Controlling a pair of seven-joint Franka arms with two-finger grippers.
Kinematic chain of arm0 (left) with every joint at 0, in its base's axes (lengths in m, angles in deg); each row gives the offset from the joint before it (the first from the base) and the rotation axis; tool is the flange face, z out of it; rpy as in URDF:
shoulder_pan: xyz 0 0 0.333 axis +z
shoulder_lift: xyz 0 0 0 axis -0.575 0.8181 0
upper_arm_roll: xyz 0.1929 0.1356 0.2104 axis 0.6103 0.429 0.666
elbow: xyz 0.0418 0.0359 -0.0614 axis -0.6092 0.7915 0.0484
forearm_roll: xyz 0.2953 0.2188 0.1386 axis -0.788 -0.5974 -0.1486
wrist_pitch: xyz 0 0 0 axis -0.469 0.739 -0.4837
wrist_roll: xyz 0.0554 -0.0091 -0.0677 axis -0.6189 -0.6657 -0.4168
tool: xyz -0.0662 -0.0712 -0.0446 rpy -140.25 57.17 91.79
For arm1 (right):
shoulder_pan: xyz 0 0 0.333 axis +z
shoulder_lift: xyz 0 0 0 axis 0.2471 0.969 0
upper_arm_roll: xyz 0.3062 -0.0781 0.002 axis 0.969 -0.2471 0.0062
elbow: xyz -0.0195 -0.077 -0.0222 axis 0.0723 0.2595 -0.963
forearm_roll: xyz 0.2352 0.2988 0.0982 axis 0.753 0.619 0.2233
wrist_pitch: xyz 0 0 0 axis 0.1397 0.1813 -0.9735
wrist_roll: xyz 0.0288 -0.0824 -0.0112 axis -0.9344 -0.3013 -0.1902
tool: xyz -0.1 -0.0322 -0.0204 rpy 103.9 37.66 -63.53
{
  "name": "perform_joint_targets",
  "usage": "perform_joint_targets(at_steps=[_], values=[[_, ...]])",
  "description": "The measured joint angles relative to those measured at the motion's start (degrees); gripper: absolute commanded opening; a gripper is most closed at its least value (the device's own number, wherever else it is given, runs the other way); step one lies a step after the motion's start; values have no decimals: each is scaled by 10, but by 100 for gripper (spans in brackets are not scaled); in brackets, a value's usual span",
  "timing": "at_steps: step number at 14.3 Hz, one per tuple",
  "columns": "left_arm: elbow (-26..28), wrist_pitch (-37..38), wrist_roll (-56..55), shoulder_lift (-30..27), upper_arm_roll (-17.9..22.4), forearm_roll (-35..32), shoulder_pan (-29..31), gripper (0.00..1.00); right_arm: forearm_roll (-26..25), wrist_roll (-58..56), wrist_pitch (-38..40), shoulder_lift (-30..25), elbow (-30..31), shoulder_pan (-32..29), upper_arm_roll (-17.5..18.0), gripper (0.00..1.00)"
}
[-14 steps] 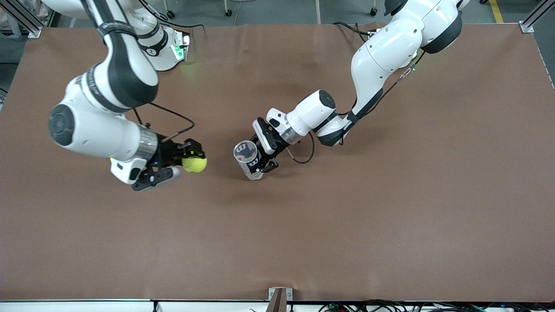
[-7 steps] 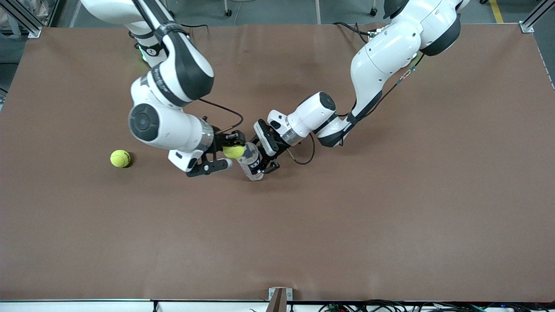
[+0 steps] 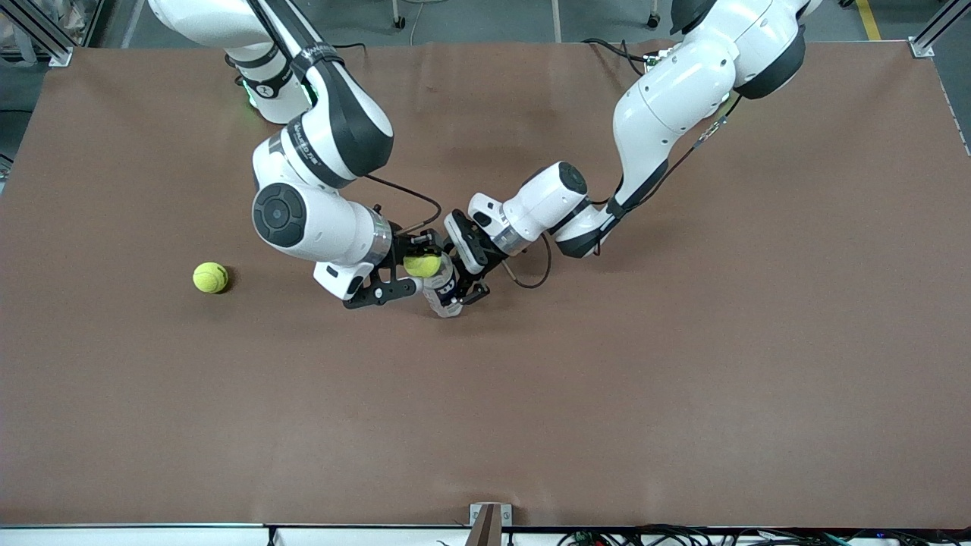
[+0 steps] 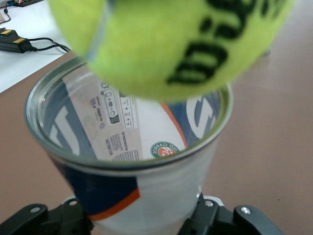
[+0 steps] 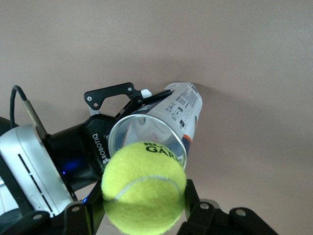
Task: Insert tennis ball vertically with right arm
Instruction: 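Hold the ball over the can opening and open the right gripper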
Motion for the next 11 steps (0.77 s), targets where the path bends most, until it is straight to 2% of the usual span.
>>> perform_joint_targets(at_steps=[2,3,4,11], values=[[0,0,0,0,0,0,0,70,0,0,-11,5,0,4,0,28],[0,0,0,0,0,0,0,70,0,0,-14,7,0,5,0,48],[0,0,0,0,0,0,0,70,0,0,-16,7,0,5,0,99],[0,0,0,0,0,0,0,70,0,11,-17,8,-18,5,-6,100]])
